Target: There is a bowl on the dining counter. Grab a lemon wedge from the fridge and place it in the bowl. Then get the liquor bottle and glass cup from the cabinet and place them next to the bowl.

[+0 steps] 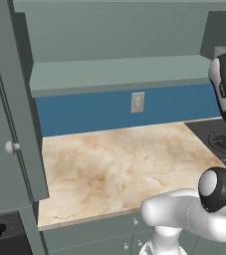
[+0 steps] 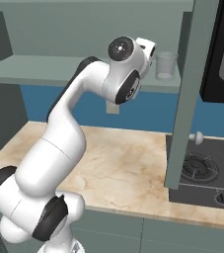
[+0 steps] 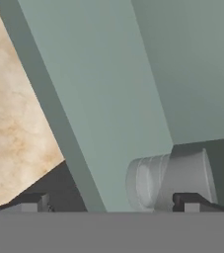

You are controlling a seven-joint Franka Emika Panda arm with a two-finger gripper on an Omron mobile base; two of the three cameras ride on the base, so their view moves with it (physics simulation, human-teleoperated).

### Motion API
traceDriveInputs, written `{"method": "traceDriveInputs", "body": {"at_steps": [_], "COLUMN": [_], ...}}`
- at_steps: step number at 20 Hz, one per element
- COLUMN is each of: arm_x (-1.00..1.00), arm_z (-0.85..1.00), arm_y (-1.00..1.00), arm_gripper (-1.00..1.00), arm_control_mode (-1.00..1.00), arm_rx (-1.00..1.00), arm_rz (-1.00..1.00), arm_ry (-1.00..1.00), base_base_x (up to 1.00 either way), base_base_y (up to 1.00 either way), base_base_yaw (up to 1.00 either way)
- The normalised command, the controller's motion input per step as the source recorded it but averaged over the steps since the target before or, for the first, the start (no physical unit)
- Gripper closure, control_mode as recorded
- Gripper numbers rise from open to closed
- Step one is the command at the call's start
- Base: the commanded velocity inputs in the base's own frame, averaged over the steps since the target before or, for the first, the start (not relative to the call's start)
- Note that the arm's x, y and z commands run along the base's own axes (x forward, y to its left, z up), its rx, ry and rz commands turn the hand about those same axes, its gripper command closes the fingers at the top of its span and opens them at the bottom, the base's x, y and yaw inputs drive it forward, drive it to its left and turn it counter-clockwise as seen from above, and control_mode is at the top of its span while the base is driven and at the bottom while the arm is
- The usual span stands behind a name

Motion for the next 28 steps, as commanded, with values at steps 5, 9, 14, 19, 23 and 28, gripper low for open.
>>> {"method": "traceDriveInputs", "body": {"at_steps": [5,9,14,19,23,28], "arm_x": [0.15,0.17,0.28,0.03,0.05,0.16], "arm_z": [0.0,0.0,0.0,0.07,0.03,0.01], "arm_y": [-0.1,-0.08,-0.19,-0.3,-0.39,-0.16], "arm_gripper": [-1.0,-1.0,-1.0,-1.0,-1.0,-1.0], "arm_control_mode": [-1.0,-1.0,-1.0,-1.0,-1.0,-1.0], "arm_rx": [-0.01,-0.04,0.0,0.0,0.0,-0.01], "arm_rz": [0.04,0.04,0.13,0.09,0.07,0.01], "arm_ry": [0.0,0.0,0.05,0.0,0.0,0.0], "base_base_x": [0.0,0.0,0.0,0.0,0.0,0.0], "base_base_y": [0.0,0.0,0.0,0.0,0.0,0.0], "base_base_yaw": [0.0,0.0,0.0,0.0,0.0,0.0]}}
